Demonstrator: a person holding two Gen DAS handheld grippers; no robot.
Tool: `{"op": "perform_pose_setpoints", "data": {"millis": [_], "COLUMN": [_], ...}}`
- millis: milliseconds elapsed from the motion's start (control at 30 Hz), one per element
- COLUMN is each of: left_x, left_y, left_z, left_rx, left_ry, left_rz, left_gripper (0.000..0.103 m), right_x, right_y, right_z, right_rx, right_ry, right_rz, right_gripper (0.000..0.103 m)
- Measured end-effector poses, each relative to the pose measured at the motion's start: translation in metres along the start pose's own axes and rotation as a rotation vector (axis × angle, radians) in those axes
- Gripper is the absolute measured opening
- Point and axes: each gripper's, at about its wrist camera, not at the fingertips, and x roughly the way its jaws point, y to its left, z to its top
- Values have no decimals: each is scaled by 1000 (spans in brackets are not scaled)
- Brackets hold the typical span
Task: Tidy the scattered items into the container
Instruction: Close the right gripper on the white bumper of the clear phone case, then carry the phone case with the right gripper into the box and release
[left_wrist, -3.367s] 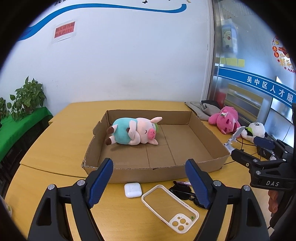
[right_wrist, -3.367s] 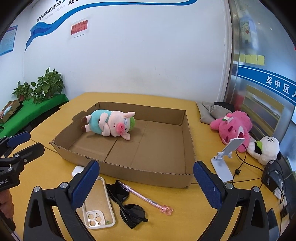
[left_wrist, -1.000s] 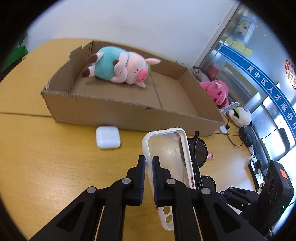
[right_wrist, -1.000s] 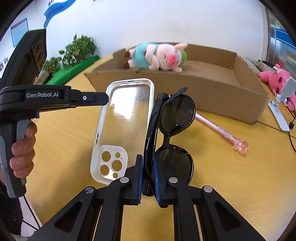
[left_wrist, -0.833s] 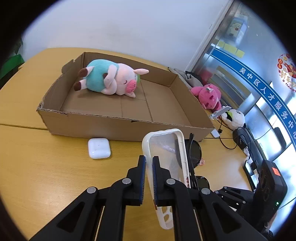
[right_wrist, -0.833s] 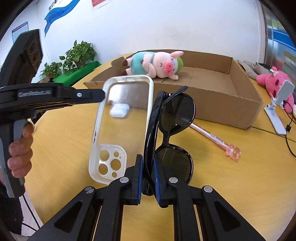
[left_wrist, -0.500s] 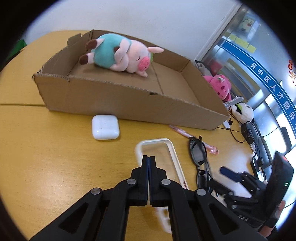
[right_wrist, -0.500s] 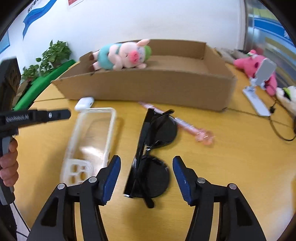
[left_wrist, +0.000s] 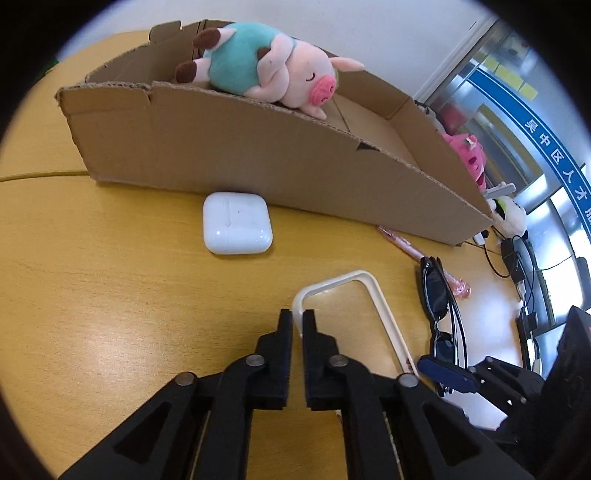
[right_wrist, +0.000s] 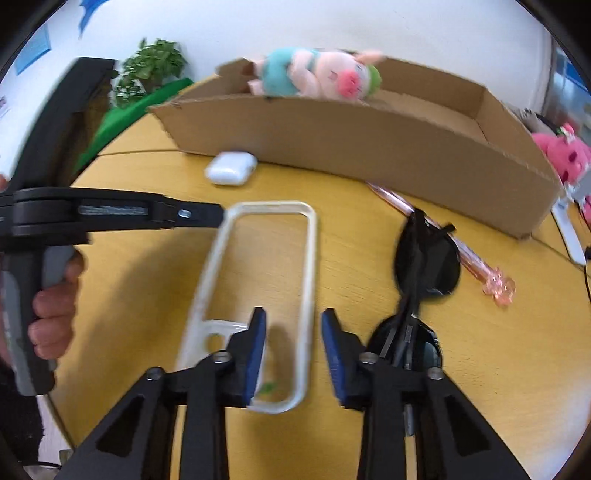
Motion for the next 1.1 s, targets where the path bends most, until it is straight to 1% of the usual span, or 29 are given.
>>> {"op": "perform_pose_setpoints", "data": {"millis": [100, 167, 233, 267, 300, 333, 367, 400, 433, 467, 500, 533, 567, 600, 667, 733, 800, 867, 967, 1033, 1100], "left_x": [2, 2, 2, 2, 2, 1, 1, 2, 3, 4, 5, 6, 6, 7, 3, -3, -15, -33, -68, -94, -122], "left_y": [-2, -3, -1, 0, 1, 0, -1, -4, -8, -10, -10, -9, -6, -3, 5, 2, -5, -11, -29, -46, -69], "left_z": [1, 1, 0, -1, -2, -2, -2, -2, -2, -1, -1, -1, 0, 0, 3, 7, 16, 30, 67, 95, 128], "left_rx": [4, 3, -9, -19, -24, -28, -28, -17, -4, 1, -1, -5, -12, -23, -58, -47, -29, -16, 34, 81, 139], "left_ry": [8, 11, 17, 18, 11, 8, 7, 11, 16, 24, 33, 37, 41, 45, 46, 26, -12, -57, -139, -200, -265], "left_rz": [-6, -4, -24, -28, -40, -54, -62, -55, -41, -37, -40, -24, 6, 18, -19, -12, 4, -8, -31, -28, -23], "left_gripper": [8, 8, 13, 28, 39, 45, 53, 54, 54, 51, 42, 34, 16, 7, 7, 7, 7, 7, 7, 7, 7], "right_x": [1, 1, 0, -1, -1, -2, -2, -2, -2, -2, -2, -3, -3, -3, -7, -13, -23, -37, -66, -88, -116], "right_y": [-5, -1, 0, 1, 1, 2, 3, 3, 3, 3, 2, 2, 2, 0, -3, -3, 0, 1, 0, -1, -4], "right_z": [0, -1, -1, -1, -2, -3, -3, -3, -3, -3, -3, -4, -4, -4, -3, 1, 10, 23, 51, 76, 111], "right_rx": [-3, -21, -24, -20, -19, -22, -23, -21, -20, -18, -15, -13, -11, -7, 9, 6, -4, -14, -30, -47, -72], "right_ry": [6, 6, 2, -1, -4, -6, -6, -7, -7, -8, -10, -11, -13, -16, -28, -50, -83, -129, -218, -284, -368], "right_rz": [16, 0, 4, 8, 9, 9, 11, 10, 10, 10, 11, 9, 3, 1, 13, 13, 6, -1, -12, -24, -51], "right_gripper": [9, 9, 8, 7, 6, 6, 6, 6, 6, 6, 6, 6, 6, 6, 6, 6, 6, 6, 6, 6, 6]}}
